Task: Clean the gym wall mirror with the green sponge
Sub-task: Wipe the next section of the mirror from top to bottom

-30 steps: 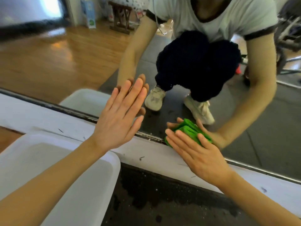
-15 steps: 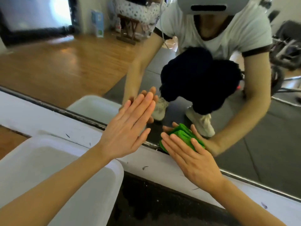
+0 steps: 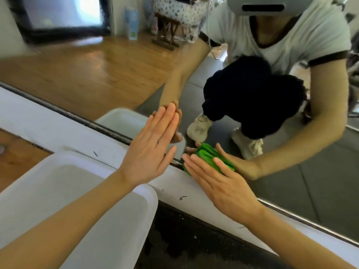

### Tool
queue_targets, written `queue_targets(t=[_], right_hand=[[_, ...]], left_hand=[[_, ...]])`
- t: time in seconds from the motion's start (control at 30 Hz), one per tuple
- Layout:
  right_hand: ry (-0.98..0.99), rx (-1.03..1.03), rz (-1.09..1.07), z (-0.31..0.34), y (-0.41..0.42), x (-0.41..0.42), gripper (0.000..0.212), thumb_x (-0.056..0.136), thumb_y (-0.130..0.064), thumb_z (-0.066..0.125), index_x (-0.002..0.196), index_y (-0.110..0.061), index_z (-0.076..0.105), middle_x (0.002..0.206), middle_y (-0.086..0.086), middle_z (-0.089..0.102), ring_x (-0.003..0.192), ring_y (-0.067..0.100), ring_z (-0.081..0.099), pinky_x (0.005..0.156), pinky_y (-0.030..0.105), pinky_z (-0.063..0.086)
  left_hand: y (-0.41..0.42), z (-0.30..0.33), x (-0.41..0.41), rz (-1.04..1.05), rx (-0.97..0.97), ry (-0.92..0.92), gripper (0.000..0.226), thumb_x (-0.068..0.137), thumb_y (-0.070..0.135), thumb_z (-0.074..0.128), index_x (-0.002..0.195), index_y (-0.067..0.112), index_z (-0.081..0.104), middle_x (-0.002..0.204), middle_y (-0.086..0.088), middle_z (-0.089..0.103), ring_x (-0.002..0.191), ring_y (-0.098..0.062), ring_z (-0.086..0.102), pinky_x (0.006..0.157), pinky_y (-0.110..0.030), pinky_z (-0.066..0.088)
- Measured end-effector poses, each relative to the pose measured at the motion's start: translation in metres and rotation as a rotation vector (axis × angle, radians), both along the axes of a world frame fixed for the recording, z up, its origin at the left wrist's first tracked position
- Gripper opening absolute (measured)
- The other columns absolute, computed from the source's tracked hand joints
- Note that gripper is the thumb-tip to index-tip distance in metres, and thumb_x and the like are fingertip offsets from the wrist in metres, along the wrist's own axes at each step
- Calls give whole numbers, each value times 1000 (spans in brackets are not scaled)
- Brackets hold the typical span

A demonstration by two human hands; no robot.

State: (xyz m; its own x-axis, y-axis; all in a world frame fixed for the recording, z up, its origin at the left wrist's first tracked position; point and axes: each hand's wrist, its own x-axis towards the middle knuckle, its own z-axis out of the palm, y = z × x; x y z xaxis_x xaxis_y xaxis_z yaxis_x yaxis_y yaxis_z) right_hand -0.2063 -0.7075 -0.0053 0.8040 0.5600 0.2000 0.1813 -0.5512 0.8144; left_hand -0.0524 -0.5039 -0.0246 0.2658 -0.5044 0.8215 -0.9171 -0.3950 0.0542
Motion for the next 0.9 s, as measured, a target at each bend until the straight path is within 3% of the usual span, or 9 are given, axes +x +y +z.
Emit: queue_targets(t=[0.07, 0.17, 0.23, 0.37, 0.47, 0.6, 0.73, 0.8, 0.9], right_hand=[[-49, 30, 24, 30, 5, 7, 53, 107, -6, 5, 160, -2, 2, 168, 11, 0, 155, 24, -8, 125, 39, -7], [-351, 308, 131, 89, 27, 39, 56, 104, -7, 42, 157, -4, 24, 164, 9, 24, 153, 28, 15, 125, 43, -7], [-492, 446, 145, 107, 46, 56, 54, 103, -9, 50, 154, -4, 34, 160, 7, 25, 147, 28, 26, 124, 44, -7], [-355, 244, 32, 53, 41, 44, 61, 102, -12, 44, 159, -6, 20, 166, 10, 3, 155, 24, 2, 124, 44, -10], [-194, 108, -10, 25, 15, 11, 56, 104, -5, 24, 159, -7, 15, 169, 9, -6, 155, 21, -7, 125, 39, -10], [-33, 436, 24, 49, 16, 8, 52, 108, -13, 17, 161, -11, 15, 170, 2, 3, 156, 22, 9, 126, 36, -2], [-226, 318, 93, 66, 66, 64, 62, 103, -12, 38, 160, -7, 14, 168, 7, 9, 154, 22, 9, 125, 41, -6], [-274, 310, 143, 71, 98, 97, 54, 105, -12, 28, 158, -5, 20, 166, 8, 19, 153, 19, 11, 124, 41, -2], [-269, 216, 137, 76, 100, 106, 52, 105, -10, 17, 157, -4, 19, 163, 4, 19, 154, 21, 6, 123, 38, 1]], left_hand=[[-2, -1, -1, -8, -7, 6, 80, 103, 24, 44, 160, 11, -10, 168, -1, -19, 157, -22, -6, 128, -38, 4], [-2, -2, -2, -3, -3, 5, 79, 103, 27, 42, 160, 12, -11, 168, -1, -19, 157, -21, -6, 128, -39, 6], [0, -2, -2, -2, 4, 1, 79, 103, 28, 41, 160, 12, -11, 168, -1, -19, 157, -21, -6, 128, -39, 7], [6, 5, -2, -47, 34, 6, 74, 105, 28, 38, 160, 11, -9, 168, -2, -18, 157, -21, -4, 128, -38, 8], [20, 6, 2, -15, 45, 1, 73, 105, 31, 37, 161, 10, -6, 168, -1, -18, 157, -19, -6, 127, -34, 3], [55, 1, 23, 159, -6, 75, 71, 103, 28, 41, 158, -1, 7, 168, -7, -9, 157, -21, -5, 128, -36, 4], [62, -5, 38, 160, -26, 65, 69, 104, 25, 40, 157, -3, 6, 167, -9, -1, 157, -24, -1, 128, -37, 8], [59, -7, 41, 108, -46, 64, 70, 105, 24, 38, 160, 2, -1, 168, -6, -6, 157, -24, -1, 128, -37, 10], [56, -9, 45, 77, -69, 51, 66, 109, 27, 31, 160, 5, -4, 167, -6, -5, 157, -23, -4, 128, -35, 8]])
